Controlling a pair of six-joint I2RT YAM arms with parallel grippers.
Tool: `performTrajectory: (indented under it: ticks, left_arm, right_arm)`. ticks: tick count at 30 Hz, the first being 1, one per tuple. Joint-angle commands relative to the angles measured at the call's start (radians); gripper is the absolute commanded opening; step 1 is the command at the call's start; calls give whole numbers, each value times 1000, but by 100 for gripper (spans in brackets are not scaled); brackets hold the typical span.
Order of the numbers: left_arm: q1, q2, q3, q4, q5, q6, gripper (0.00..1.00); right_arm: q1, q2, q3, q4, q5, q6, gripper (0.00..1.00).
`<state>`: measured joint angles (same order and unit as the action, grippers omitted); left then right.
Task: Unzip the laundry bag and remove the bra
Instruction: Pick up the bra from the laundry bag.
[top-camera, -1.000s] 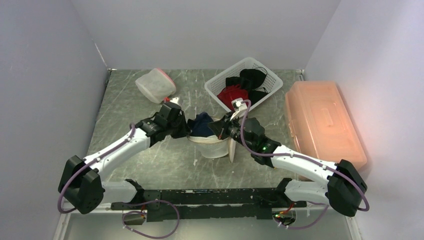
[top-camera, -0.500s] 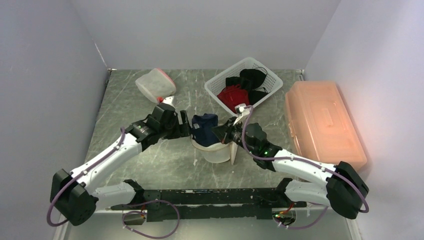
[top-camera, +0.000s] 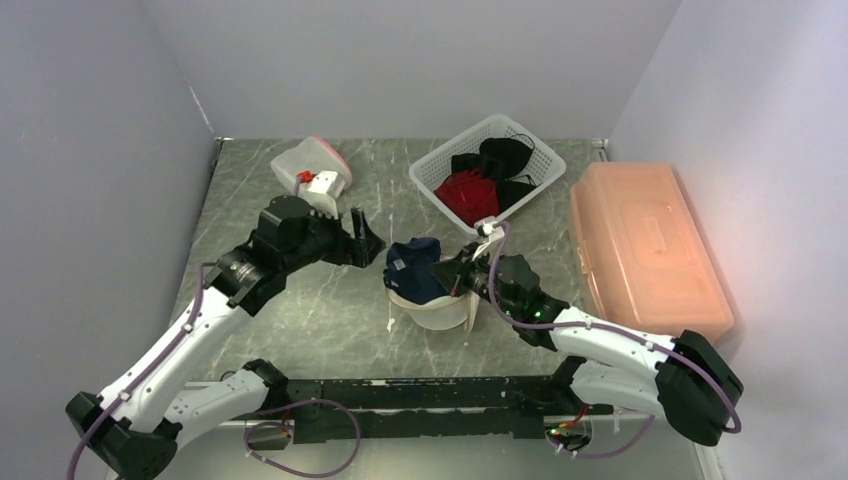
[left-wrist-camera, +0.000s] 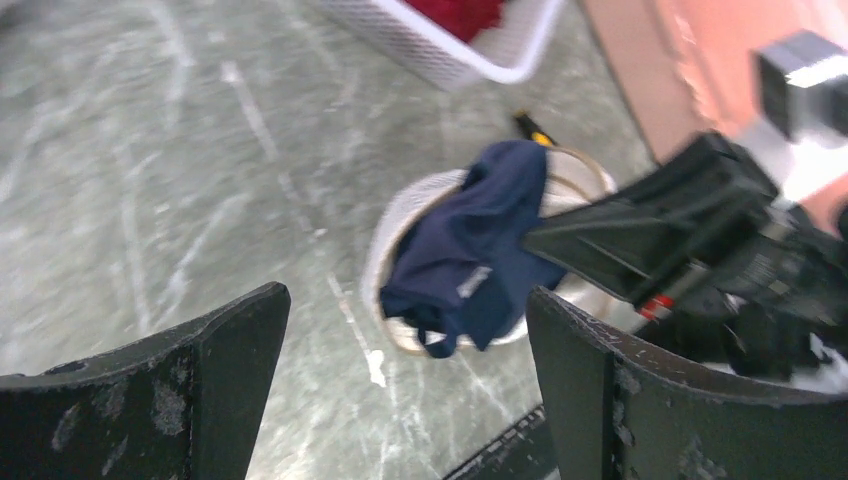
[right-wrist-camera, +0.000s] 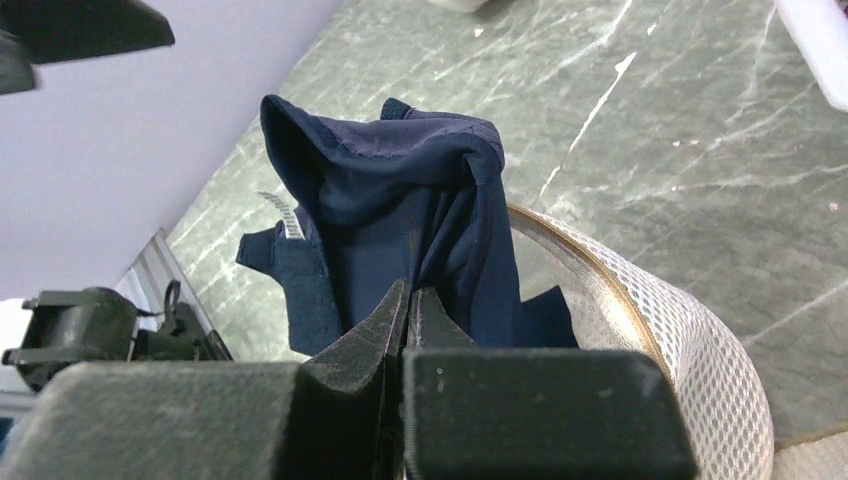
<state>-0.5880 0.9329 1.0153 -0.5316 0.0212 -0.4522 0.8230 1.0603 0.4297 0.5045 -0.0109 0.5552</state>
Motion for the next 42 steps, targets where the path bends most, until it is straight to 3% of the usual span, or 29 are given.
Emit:
performTrajectory:
  ticks: [1,4,20,25,35,36,39,42]
  left_arm:
    - [11,78,18,148,400,71,94]
    - [19,130,-15,244,512,9,94]
    - [40,380,-81,484,742,-131,93]
    - [40,432,-87,524,810,-156,71]
    - [39,466,-100,551,825,-164,10]
    - [39,464,-100,549,819,-163,5]
    - [39,454,-97,534,787,-154,3]
    - [39,436,-91,500,752,-144,3]
  right_arm:
    - [-10,-37,-34,107,-41,-26,0]
    - [-12,-42,-47,126,-58,-27,0]
    - [-13,-62,-59,157,-86,-28,0]
    - [-13,-67,-52,158,-83,-31,0]
    - [-13,-85,-23,112,-118,-40,0]
    - [-13,-91,-15,93,-124,-44,10]
    - [-14,-122,24,1,-144,-60,57]
    - [-13,-160,80,-137,-151,-91,85]
